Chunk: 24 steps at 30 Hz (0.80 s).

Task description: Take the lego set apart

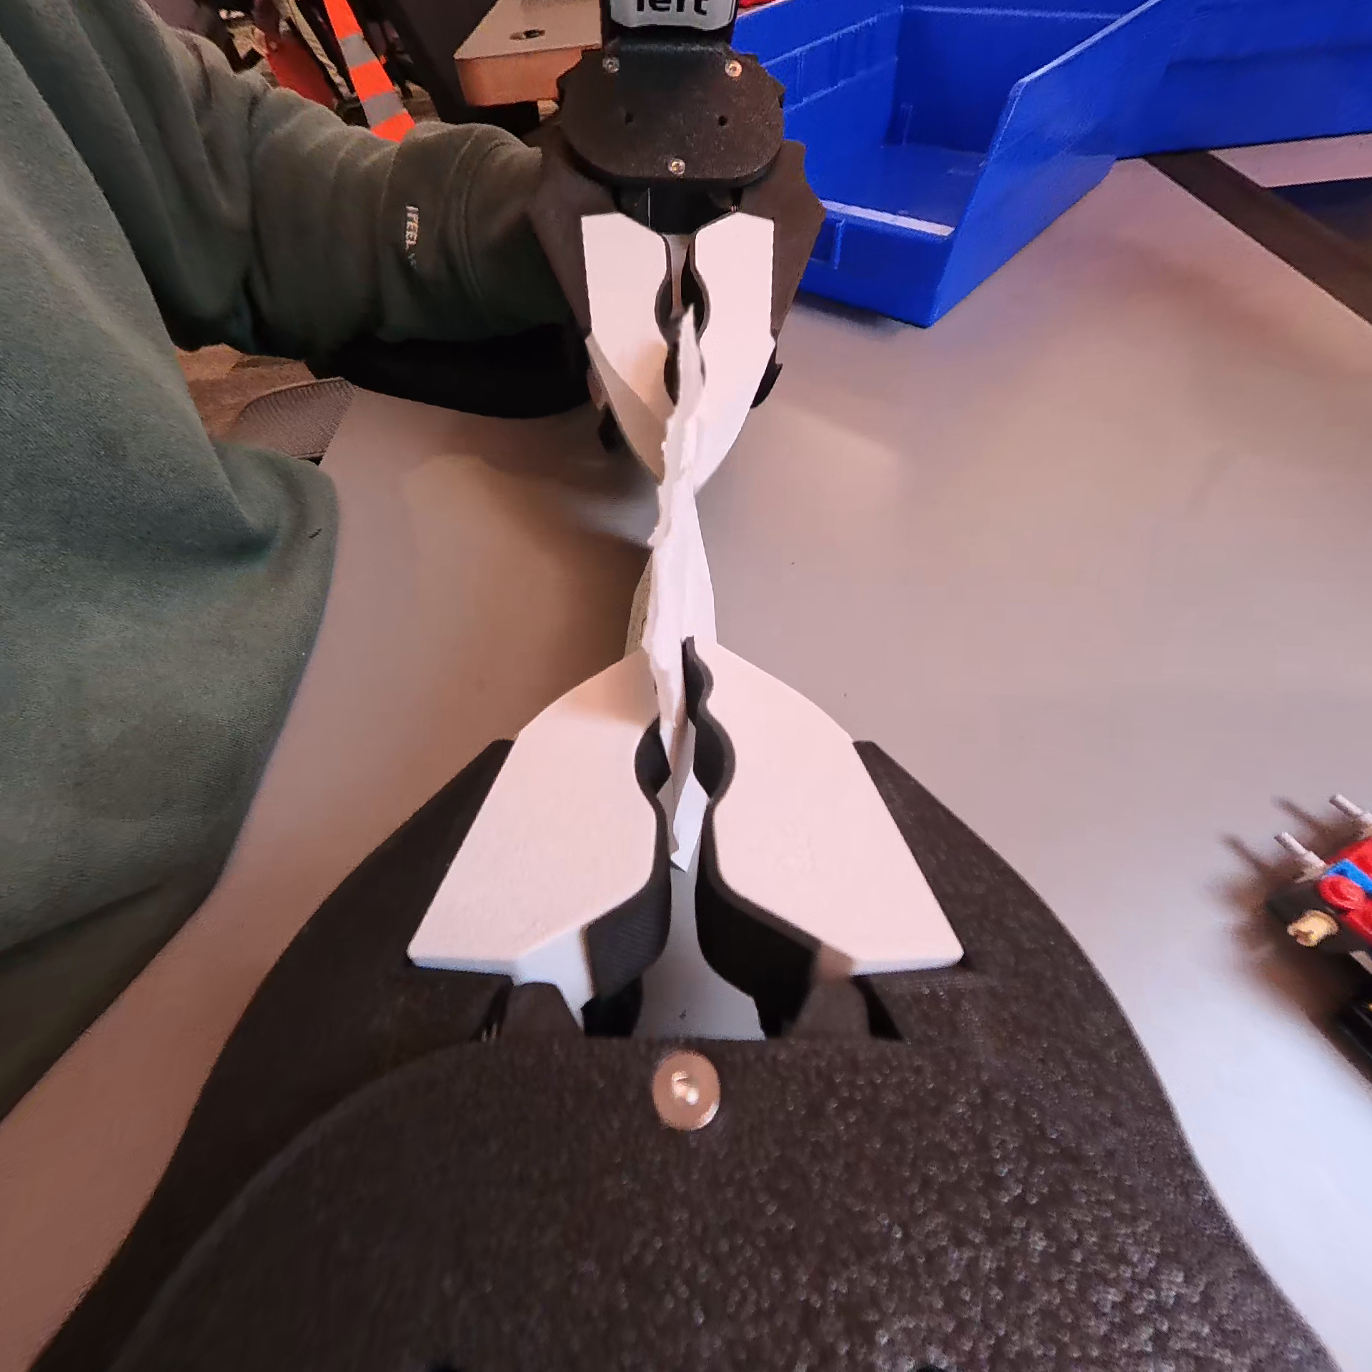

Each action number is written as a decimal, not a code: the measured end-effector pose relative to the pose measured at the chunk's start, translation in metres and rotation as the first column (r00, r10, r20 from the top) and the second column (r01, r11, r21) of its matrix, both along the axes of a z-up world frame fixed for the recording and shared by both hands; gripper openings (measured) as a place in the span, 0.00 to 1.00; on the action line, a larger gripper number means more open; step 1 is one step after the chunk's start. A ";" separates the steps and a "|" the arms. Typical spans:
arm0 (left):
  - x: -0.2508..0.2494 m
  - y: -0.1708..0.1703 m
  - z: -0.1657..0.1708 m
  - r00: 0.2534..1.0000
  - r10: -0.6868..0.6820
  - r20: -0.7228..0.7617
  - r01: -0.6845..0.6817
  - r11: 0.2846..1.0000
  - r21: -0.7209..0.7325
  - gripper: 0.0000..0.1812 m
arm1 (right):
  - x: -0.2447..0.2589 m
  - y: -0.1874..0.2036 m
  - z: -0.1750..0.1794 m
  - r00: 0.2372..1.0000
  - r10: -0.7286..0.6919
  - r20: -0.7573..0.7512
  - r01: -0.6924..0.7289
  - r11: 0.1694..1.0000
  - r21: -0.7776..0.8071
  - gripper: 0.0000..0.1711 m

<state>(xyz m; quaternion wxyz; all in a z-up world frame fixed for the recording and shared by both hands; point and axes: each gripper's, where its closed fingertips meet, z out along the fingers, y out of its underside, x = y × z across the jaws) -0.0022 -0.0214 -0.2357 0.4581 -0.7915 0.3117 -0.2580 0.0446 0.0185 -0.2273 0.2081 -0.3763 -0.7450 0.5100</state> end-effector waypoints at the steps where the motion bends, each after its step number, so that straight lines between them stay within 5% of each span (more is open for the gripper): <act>1: 0.001 -0.001 0.000 1.000 -0.004 0.003 0.004 1.000 0.001 0.02 | 0.002 0.001 0.000 1.000 0.005 -0.001 -0.005 1.000 0.000 0.00; 17: -0.005 0.005 0.013 0.995 0.043 -0.087 -0.030 0.990 0.141 0.02 | 0.012 0.017 0.015 0.997 0.007 -0.070 -0.008 1.000 -0.007 0.00; 21: -0.017 0.022 0.030 0.971 0.131 -0.201 -0.062 0.947 0.316 0.01 | 0.000 0.031 0.030 0.967 -0.062 -0.245 0.107 0.979 0.175 0.00; 24: -0.018 0.027 0.022 0.913 0.173 -0.371 -0.002 0.908 0.418 0.01 | -0.003 0.040 0.022 0.931 -0.024 -0.365 0.202 0.865 0.459 0.00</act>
